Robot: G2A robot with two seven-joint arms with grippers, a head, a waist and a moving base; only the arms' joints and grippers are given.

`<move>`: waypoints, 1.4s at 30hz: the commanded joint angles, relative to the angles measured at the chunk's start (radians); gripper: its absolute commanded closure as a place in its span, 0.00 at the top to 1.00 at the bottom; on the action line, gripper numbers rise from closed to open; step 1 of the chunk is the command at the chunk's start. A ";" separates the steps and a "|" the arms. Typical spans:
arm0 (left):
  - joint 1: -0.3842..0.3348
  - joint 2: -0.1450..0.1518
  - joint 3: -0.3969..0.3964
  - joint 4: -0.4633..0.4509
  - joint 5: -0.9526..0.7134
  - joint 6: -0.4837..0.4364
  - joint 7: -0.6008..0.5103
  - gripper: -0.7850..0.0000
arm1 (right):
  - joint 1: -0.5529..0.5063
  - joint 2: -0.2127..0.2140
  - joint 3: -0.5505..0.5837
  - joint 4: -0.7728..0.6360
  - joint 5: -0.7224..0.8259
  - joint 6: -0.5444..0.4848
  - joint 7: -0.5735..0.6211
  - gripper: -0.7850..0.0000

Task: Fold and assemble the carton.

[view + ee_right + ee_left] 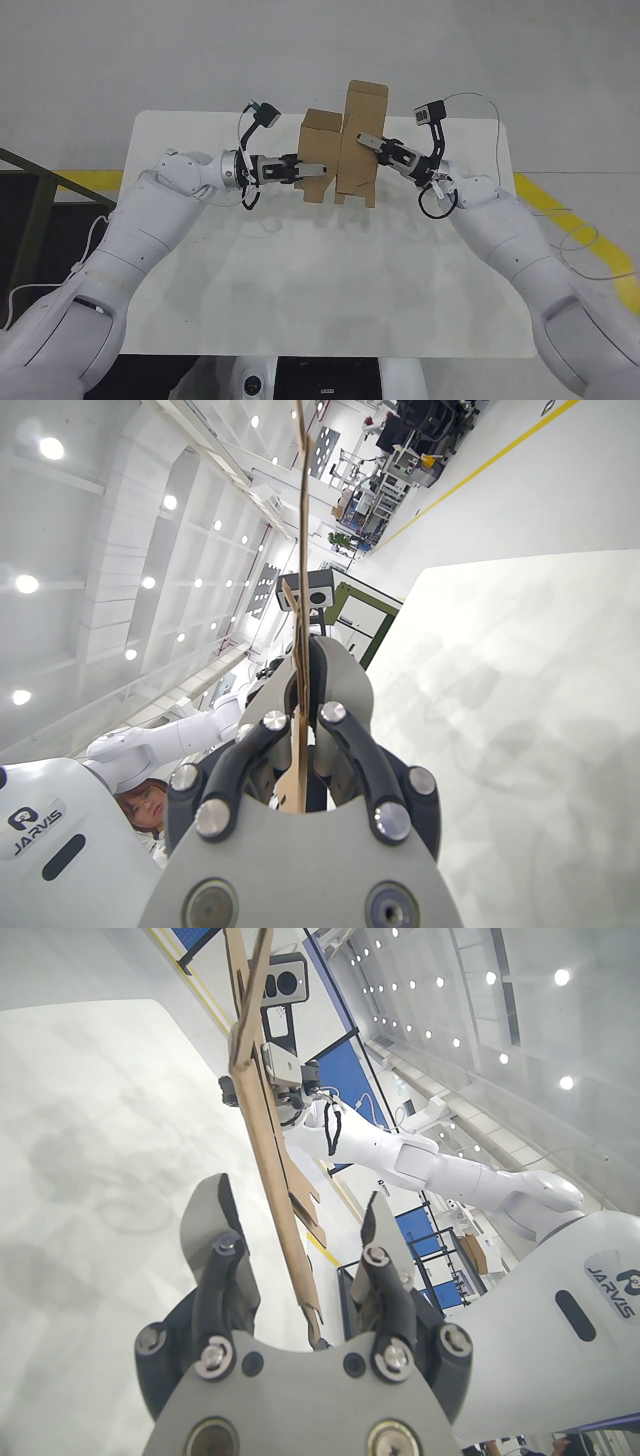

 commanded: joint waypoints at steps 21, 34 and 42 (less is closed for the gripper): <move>0.017 0.028 -0.026 -0.109 0.031 0.093 -0.120 0.00 | -0.011 0.059 0.134 -0.105 -0.180 0.033 0.140 1.00; 0.023 0.097 0.033 -0.138 0.084 0.074 -0.101 0.00 | -0.036 0.180 0.159 -0.281 -0.232 0.168 0.275 1.00; 0.003 0.130 0.087 -0.154 0.066 0.060 -0.087 0.00 | 0.002 0.226 0.088 -0.332 -0.306 0.190 0.298 1.00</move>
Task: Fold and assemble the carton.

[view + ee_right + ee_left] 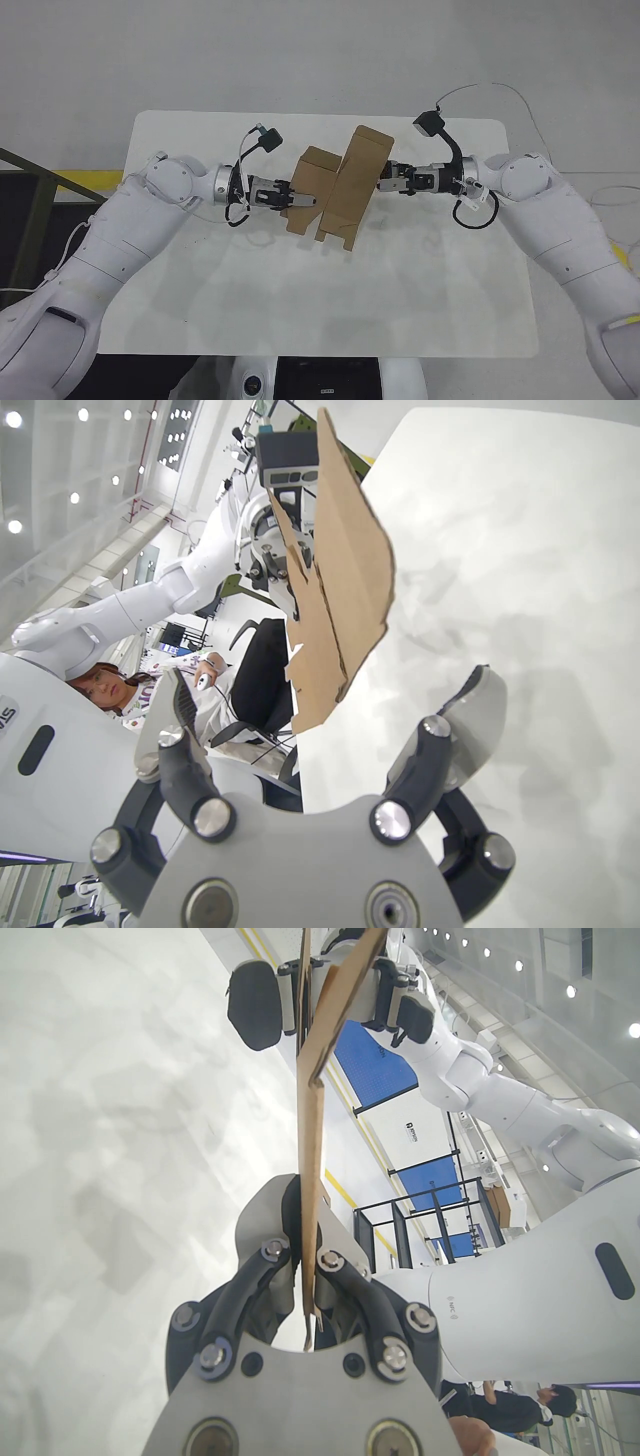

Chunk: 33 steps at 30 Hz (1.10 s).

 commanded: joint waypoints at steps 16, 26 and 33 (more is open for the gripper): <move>-0.052 0.048 0.128 -0.037 -0.052 -0.034 0.034 0.00 | 0.124 0.040 -0.266 0.015 0.037 -0.157 -0.157 0.41; -0.086 0.060 0.194 -0.037 -0.078 -0.058 0.058 0.00 | 0.196 0.054 -0.425 0.025 0.076 -0.242 -0.242 0.00; -0.105 0.067 0.223 -0.026 -0.127 -0.071 0.071 0.63 | 0.232 0.057 -0.507 0.030 0.104 -0.298 -0.298 0.00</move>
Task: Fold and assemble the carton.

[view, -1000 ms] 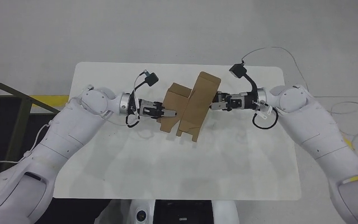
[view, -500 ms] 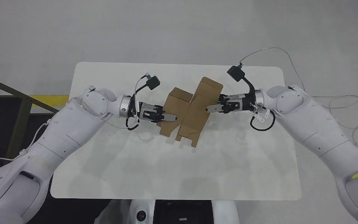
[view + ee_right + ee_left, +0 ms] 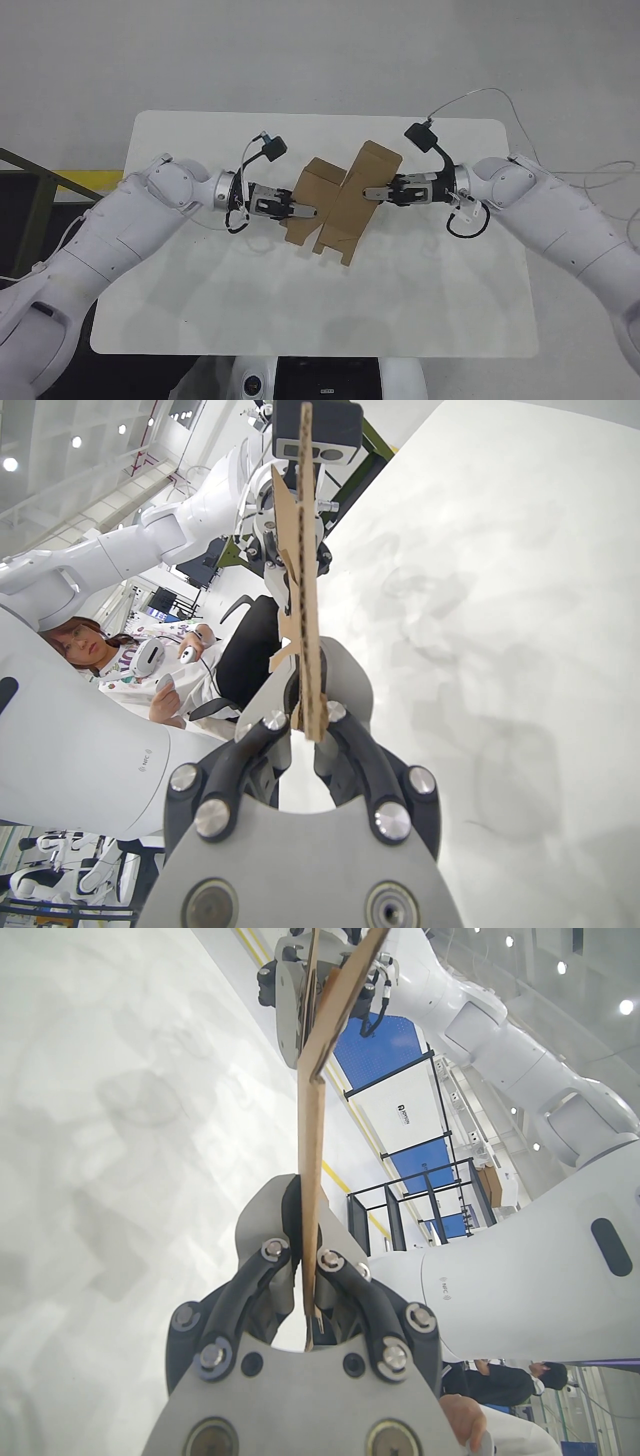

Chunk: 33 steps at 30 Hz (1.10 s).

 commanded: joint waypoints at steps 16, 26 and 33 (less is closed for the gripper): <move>0.005 -0.016 -0.077 0.158 -0.264 -0.043 0.048 1.00 | -0.047 -0.003 0.057 0.075 0.405 0.088 0.088 0.00; 0.040 -0.062 -0.111 0.153 -0.225 -0.021 0.213 1.00 | -0.099 -0.036 0.153 0.122 0.455 0.151 0.151 0.00; 0.066 -0.081 -0.131 0.108 -0.147 0.011 0.263 1.00 | -0.119 -0.069 0.207 0.165 0.436 0.165 0.164 0.00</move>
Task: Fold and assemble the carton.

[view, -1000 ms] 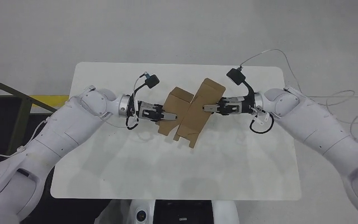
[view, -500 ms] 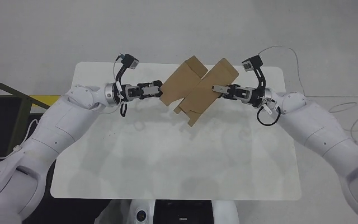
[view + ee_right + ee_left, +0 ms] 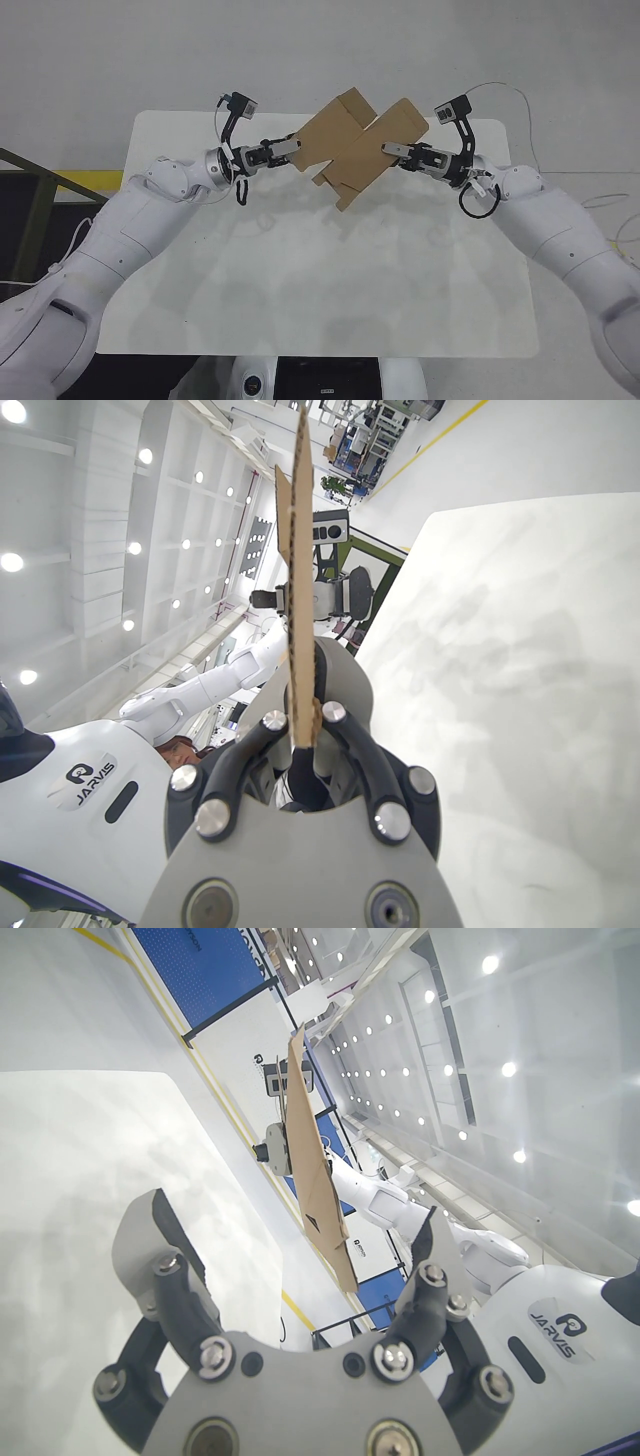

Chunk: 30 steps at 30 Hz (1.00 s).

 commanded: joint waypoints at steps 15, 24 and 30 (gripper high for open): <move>0.039 -0.027 -0.065 -0.033 0.067 0.088 -0.005 0.27 | -0.031 -0.058 0.097 0.068 -0.077 0.028 0.028 0.00; 0.047 -0.050 -0.091 -0.013 0.082 0.114 -0.014 0.00 | -0.046 -0.080 0.144 0.085 -0.120 0.044 0.044 0.00; 0.053 -0.062 -0.111 -0.004 0.094 0.122 -0.025 0.00 | -0.057 -0.089 0.176 0.088 -0.143 0.052 0.052 0.13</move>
